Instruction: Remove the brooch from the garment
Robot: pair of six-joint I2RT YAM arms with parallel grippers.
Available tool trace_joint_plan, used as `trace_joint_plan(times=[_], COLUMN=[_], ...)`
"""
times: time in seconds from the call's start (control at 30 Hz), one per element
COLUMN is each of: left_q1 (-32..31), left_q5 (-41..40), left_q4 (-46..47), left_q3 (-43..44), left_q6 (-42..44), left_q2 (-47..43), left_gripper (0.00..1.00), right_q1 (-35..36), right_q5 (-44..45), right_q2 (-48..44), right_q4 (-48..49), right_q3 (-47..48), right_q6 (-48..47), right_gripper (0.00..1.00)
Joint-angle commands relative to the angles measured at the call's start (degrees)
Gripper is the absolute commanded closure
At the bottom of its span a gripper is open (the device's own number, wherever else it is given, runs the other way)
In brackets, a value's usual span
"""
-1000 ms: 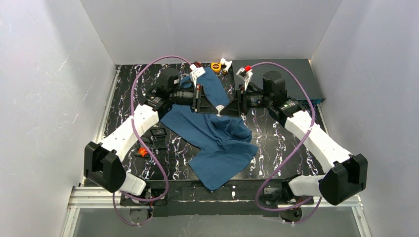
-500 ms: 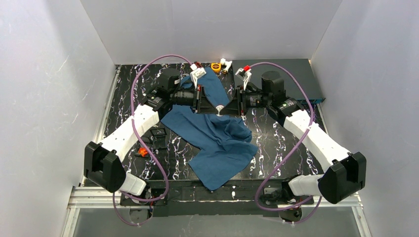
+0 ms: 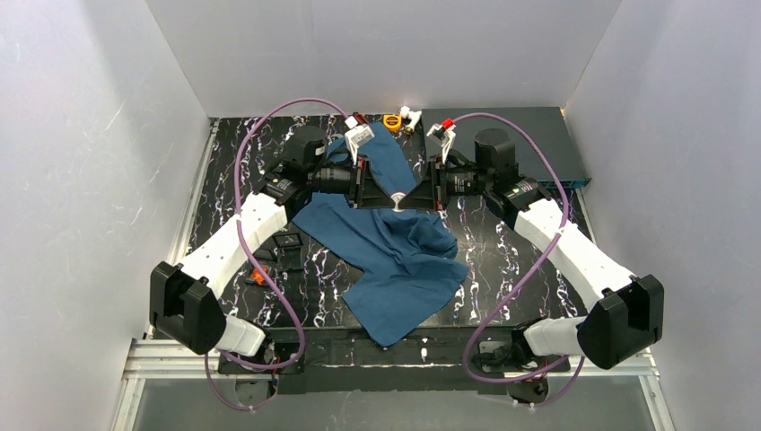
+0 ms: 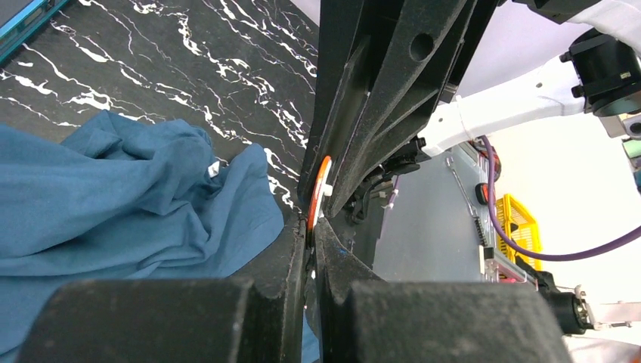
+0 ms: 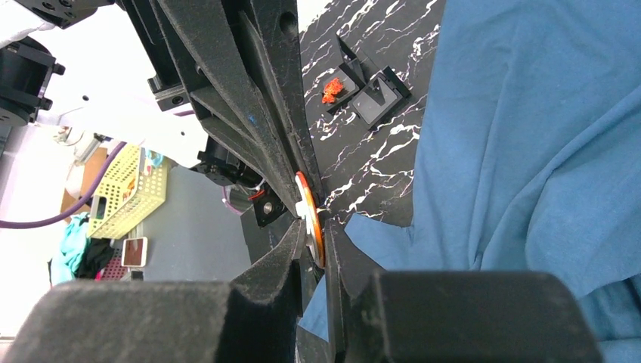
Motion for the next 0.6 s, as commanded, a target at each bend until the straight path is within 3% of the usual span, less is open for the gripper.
trace_joint_plan(times=[0.0, 0.2, 0.57], left_q1=[-1.56, -1.75, 1.49], left_q5=[2.57, 2.07, -0.44], left_q4=[-0.22, -0.51, 0.09], left_q3=[0.11, 0.12, -1.83], left_q6=[1.46, 1.87, -4.96], left_q2=[-3.22, -3.43, -2.58], left_gripper=[1.00, 1.00, 1.00], right_q1=[-0.17, -0.27, -1.81], right_q5=[1.70, 2.27, 0.74], right_q2=[0.77, 0.85, -1.25], right_q4=[2.50, 2.04, 2.47], right_q3=[1.37, 1.24, 0.58], right_q6=[0.10, -0.08, -0.67], right_gripper=[0.88, 0.90, 0.86])
